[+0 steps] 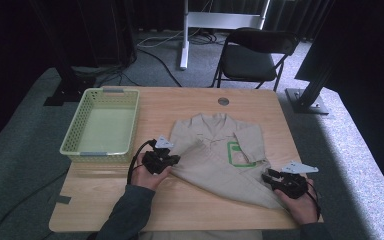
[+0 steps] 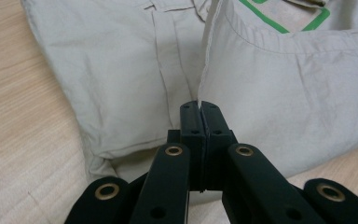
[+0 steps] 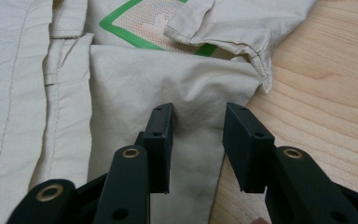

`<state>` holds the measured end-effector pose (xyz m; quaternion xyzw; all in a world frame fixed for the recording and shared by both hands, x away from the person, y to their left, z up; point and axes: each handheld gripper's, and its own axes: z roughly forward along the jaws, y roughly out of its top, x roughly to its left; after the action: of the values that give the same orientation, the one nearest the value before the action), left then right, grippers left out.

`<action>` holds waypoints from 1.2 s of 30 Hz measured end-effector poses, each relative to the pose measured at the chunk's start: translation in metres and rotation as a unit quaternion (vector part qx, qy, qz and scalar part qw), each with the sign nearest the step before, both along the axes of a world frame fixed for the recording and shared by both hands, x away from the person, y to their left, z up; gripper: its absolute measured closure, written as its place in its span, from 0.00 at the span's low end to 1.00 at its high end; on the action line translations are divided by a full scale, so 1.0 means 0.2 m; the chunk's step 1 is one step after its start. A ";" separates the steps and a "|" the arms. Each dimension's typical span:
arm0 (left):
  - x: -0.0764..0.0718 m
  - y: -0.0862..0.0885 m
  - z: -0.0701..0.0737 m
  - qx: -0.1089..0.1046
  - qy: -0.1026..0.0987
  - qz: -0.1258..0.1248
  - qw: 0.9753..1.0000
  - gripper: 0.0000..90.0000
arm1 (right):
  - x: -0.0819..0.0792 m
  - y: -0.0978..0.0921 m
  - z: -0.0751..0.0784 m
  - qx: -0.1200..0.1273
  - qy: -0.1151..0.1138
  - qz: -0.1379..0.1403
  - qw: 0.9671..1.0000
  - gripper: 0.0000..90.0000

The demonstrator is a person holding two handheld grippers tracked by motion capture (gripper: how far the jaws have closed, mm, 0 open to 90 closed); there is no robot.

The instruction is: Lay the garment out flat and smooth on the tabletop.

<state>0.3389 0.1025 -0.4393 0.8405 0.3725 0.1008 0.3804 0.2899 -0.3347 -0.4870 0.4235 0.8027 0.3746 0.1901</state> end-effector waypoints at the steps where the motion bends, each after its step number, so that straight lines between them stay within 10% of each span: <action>1: -0.01 0.00 -0.01 -0.004 0.000 0.002 1.000 1.00 | 0.00 0.00 0.00 0.000 0.000 0.000 1.000 0.69; 36: -0.18 0.09 -0.04 -0.025 -0.007 0.018 0.999 1.00 | 0.00 0.00 0.00 0.000 0.000 0.000 1.000 0.69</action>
<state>0.3028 0.1196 -0.4470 0.8231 0.3876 0.1044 0.4018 0.2899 -0.3347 -0.4870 0.4234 0.8027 0.3745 0.1903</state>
